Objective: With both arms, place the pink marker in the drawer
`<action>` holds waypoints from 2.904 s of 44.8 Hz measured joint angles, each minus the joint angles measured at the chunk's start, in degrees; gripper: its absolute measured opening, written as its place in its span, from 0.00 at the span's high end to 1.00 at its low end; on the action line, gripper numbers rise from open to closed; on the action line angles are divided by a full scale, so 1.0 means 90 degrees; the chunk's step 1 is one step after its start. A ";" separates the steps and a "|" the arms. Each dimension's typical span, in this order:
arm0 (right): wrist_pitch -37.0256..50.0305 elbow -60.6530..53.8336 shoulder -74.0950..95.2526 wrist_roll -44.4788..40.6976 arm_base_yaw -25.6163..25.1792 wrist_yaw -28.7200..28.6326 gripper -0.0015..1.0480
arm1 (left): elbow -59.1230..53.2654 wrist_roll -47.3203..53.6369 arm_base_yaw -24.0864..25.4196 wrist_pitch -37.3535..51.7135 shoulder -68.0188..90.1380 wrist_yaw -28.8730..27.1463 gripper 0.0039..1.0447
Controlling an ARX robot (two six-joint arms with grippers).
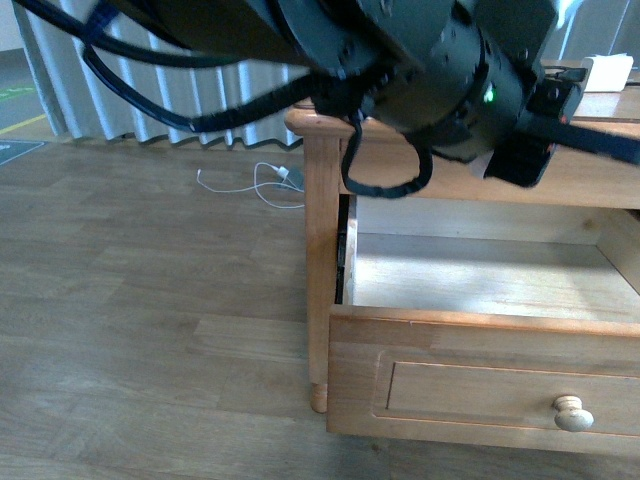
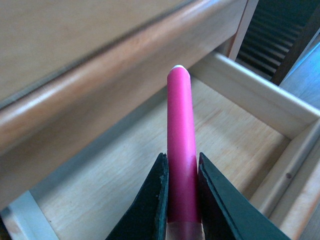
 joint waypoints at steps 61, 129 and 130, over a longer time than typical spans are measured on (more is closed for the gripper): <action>0.0000 0.0000 0.0002 -0.0002 0.0000 0.0000 0.08 | -0.1428 0.0024 0.0163 0.0559 -0.1005 -0.1124 0.06; 0.0000 0.0000 0.0000 -0.0005 0.0000 0.0002 0.08 | -0.7978 -0.1124 0.2518 -0.0092 -1.0331 -0.2424 0.30; 0.0000 0.0000 0.0000 -0.0005 0.0000 0.0002 0.08 | -0.8017 -0.1095 0.2567 -0.0083 -1.0380 -0.2397 0.33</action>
